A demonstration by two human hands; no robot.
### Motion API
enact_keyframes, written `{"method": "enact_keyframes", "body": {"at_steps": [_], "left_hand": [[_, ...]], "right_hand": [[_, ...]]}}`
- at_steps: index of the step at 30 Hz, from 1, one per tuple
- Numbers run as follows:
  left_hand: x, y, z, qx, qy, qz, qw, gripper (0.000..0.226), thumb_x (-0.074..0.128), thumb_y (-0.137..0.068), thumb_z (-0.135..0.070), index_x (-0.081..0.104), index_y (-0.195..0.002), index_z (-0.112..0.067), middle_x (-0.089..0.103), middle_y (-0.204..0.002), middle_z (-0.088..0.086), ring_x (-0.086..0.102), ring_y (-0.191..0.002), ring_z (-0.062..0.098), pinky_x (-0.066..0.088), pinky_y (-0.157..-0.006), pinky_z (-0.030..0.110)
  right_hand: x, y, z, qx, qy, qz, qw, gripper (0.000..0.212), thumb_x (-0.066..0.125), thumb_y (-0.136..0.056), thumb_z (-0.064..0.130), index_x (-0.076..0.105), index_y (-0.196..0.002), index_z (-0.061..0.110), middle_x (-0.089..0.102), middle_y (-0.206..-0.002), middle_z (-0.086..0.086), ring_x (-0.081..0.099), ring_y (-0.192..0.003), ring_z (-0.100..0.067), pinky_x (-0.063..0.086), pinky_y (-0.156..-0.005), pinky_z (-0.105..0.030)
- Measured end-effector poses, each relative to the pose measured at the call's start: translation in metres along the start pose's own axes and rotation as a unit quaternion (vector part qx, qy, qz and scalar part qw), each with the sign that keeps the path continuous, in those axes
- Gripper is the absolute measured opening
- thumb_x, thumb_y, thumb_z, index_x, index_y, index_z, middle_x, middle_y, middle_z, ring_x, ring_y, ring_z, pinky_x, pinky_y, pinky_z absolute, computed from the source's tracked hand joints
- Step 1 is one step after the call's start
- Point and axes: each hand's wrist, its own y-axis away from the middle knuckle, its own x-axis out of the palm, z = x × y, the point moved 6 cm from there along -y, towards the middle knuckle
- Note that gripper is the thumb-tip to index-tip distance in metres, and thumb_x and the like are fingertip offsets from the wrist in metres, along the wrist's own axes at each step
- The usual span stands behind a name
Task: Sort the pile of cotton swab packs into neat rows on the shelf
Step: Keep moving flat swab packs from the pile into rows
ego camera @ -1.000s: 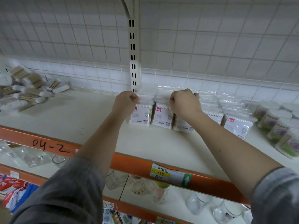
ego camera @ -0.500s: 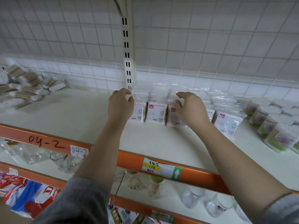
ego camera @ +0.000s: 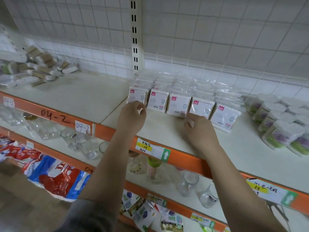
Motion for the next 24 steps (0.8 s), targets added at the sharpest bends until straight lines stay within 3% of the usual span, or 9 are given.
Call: {"method": "enact_keyframes", "body": {"at_steps": [8,15,24], "left_hand": [[-0.039,0.016,0.027,-0.004,-0.012,-0.019,1.0,0.021,0.051,-0.092,-0.019,0.063,-0.109,-0.016,0.062,-0.111,-0.001,0.055,-0.107,0.015,0.035,-0.082,0.021],[-0.109,0.005,0.088,-0.012,-0.001,-0.054,0.998,0.019,0.053,-0.09,-0.015,0.066,-0.104,-0.013,0.065,-0.106,0.001,0.057,-0.104,0.018,0.034,-0.083,0.019],[-0.205,-0.002,0.188,-0.014,-0.004,-0.016,1.0,0.022,0.049,-0.092,-0.015,0.064,-0.107,-0.014,0.063,-0.109,0.001,0.056,-0.097,0.014,0.035,-0.075,0.02]], "right_hand": [[0.018,0.019,0.021,0.033,0.019,0.058,0.998,0.043,0.044,-0.097,0.021,0.044,-0.138,0.007,0.049,-0.138,-0.015,0.044,-0.127,-0.029,0.032,-0.097,-0.03],[0.052,0.033,0.08,0.048,0.045,0.044,0.997,0.037,0.042,-0.097,0.018,0.049,-0.129,0.001,0.054,-0.129,-0.019,0.048,-0.118,-0.034,0.037,-0.091,-0.036],[0.133,0.058,0.202,0.039,-0.005,0.009,0.999,0.038,0.046,-0.096,0.019,0.05,-0.13,0.003,0.059,-0.123,-0.02,0.053,-0.114,-0.033,0.04,-0.089,-0.034]]}}
